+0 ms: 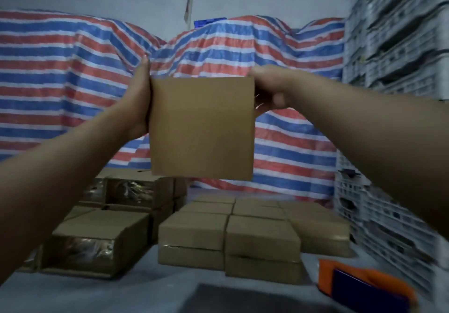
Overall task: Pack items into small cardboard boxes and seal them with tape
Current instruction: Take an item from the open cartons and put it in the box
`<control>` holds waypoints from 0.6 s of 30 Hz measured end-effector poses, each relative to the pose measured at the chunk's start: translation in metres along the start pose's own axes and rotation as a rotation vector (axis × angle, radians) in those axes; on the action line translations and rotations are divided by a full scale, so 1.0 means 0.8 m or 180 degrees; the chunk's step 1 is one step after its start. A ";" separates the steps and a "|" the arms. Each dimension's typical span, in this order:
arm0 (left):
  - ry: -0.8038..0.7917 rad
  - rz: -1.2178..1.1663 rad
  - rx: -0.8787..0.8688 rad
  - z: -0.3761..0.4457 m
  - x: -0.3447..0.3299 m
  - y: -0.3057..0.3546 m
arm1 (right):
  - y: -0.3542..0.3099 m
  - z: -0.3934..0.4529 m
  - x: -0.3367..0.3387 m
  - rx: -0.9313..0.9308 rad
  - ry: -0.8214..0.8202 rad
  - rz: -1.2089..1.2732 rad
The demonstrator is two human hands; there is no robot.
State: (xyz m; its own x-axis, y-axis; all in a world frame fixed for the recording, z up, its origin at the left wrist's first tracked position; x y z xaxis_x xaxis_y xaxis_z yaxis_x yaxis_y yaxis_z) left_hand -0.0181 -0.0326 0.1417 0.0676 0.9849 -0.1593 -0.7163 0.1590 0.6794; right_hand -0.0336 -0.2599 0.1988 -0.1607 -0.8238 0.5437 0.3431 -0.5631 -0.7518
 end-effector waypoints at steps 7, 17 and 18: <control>-0.0057 -0.0278 0.0444 -0.075 -0.102 -0.083 | 0.154 -0.057 0.043 -0.0588 -0.0112 0.0574; 0.0354 -0.0048 0.0989 -0.210 -0.106 -0.250 | 0.372 -0.115 -0.046 -0.1563 0.0046 0.1125; 0.0373 -0.0009 0.0943 -0.213 -0.103 -0.255 | 0.375 -0.118 -0.053 -0.1609 0.0036 0.1296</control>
State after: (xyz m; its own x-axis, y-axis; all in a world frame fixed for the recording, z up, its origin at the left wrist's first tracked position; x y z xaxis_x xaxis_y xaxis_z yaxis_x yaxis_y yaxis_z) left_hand 0.0045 -0.1581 -0.1058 -0.0235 0.9726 -0.2312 -0.4817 0.1916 0.8551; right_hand -0.0117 -0.3999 -0.0849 -0.1204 -0.9770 0.1760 -0.0988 -0.1646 -0.9814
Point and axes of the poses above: each hand's wrist, its own z-axis towards the middle knuckle, its own x-axis out of the back of the hand, y = z × x, the point moved 6 cm from there along z, towards the middle knuckle, and after that the axes turned 10 degrees about -x, right-handed, at the moved point
